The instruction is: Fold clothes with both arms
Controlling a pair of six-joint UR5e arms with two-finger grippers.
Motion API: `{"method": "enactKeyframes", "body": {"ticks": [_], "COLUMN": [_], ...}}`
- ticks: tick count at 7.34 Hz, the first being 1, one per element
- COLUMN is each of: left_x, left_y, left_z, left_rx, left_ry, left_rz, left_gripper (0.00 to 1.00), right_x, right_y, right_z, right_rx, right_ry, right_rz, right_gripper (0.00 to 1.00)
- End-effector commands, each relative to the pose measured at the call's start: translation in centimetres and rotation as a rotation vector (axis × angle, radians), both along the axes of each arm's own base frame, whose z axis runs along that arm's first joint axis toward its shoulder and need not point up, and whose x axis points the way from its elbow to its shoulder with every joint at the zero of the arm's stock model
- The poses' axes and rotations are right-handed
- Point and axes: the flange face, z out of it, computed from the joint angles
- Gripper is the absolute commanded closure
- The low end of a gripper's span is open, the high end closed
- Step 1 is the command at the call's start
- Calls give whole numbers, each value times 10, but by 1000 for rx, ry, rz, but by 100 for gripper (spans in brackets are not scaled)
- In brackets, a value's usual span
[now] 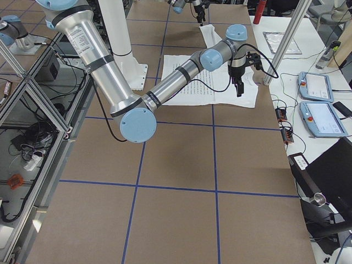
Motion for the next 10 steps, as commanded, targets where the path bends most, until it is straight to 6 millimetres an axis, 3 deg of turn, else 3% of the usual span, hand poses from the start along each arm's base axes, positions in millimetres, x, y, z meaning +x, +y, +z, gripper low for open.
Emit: {"method": "enactKeyframes", "body": {"ticks": [1,5,7,8,9,10], "left_x": [9,13,15,15,16,13], "left_y": [7,7,8,9,10,17], "left_z": [6,4,3,4,1,3], "left_rx": [-1,6,9,8,26,42], "left_ry": [-4,-4,-4,-5,4,13], "left_rz": [26,37,39,41,45,46], "left_gripper": [19,58,71,91,100,100], "right_x": [3,4,2,3,2,2], "right_y": [6,7,7,7,7,7], "right_z": [0,3,3,4,2,3], "right_rx": [8,5,3,2,5,3], "right_ry": [-3,-2,-1,0,-2,-2], "right_rz": [0,0,-1,0,-1,-2], "right_gripper": [0,0,0,0,0,0]}}
